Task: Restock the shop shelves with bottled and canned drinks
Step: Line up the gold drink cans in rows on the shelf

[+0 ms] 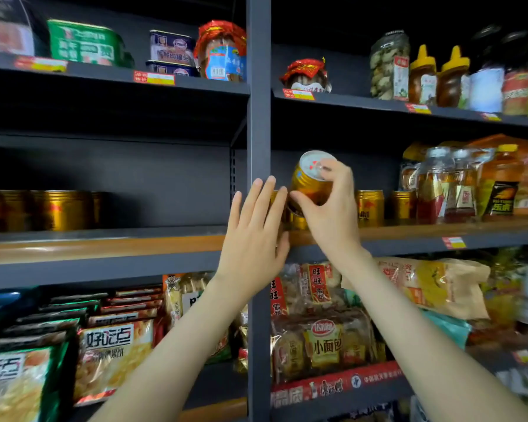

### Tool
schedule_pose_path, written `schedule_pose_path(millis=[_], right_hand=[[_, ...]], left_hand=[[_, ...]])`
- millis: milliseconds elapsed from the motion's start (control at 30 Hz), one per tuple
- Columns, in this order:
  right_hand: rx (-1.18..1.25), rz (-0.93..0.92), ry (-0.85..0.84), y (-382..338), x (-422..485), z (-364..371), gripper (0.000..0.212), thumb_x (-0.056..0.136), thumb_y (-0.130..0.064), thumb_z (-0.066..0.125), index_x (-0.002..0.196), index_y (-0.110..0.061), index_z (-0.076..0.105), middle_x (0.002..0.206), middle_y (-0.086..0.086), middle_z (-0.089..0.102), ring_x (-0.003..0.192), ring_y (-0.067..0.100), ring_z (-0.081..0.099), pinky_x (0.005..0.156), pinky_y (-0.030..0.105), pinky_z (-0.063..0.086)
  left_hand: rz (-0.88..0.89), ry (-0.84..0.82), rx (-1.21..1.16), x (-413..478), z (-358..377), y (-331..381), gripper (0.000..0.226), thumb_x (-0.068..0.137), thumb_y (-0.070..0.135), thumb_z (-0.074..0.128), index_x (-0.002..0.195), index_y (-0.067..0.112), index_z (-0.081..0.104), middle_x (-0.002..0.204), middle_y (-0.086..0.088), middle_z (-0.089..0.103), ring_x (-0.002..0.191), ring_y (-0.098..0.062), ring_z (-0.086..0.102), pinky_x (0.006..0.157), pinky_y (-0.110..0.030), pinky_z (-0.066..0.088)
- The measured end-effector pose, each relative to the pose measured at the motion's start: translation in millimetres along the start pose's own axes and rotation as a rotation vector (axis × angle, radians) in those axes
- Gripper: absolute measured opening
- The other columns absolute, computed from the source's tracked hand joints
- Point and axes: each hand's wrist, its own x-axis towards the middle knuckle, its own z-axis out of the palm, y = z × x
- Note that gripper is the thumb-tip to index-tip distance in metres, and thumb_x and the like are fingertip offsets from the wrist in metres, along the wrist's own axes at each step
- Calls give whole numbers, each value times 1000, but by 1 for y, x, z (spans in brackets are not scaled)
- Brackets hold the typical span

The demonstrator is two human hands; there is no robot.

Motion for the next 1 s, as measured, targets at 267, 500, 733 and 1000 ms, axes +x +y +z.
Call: schedule_pose_path(millis=[267, 500, 733, 1000], right_hand=[[171, -159, -126, -34, -70, -71, 54, 77, -20, 78, 116, -21, 40, 130, 2, 44, 126, 10, 45, 97, 22, 47], [401, 102, -522, -47, -211, -68, 79, 70, -10, 84, 127, -31, 33, 138, -8, 38, 136, 11, 39, 107, 34, 43], [409, 407, -1073, -92, -283, -32, 83, 75, -25, 82, 129, -51, 24, 129, -29, 35, 118, -16, 35, 91, -3, 31], [406, 452, -1062, -156, -331, 50, 82, 66, -24, 88, 124, -46, 36, 124, -29, 47, 113, -22, 42, 92, 0, 34]], left_hand=[[-239, -17, -643, -41, -42, 69, 86, 84, 29, 71, 149, 1, 21, 147, -10, 37, 138, -14, 34, 113, -24, 30], [-536, -280, -775, -170, -83, 85, 84, 71, 23, 85, 127, 42, 26, 124, 17, 49, 114, 7, 50, 93, -7, 39], [-657, -469, -700, -286, -129, 46, 74, 73, 37, 74, 130, 27, 30, 126, 4, 51, 116, -8, 55, 93, -27, 48], [-744, -557, -680, -355, -182, -34, 80, 75, 33, 70, 132, 51, 17, 130, 18, 43, 123, -3, 49, 99, -20, 43]])
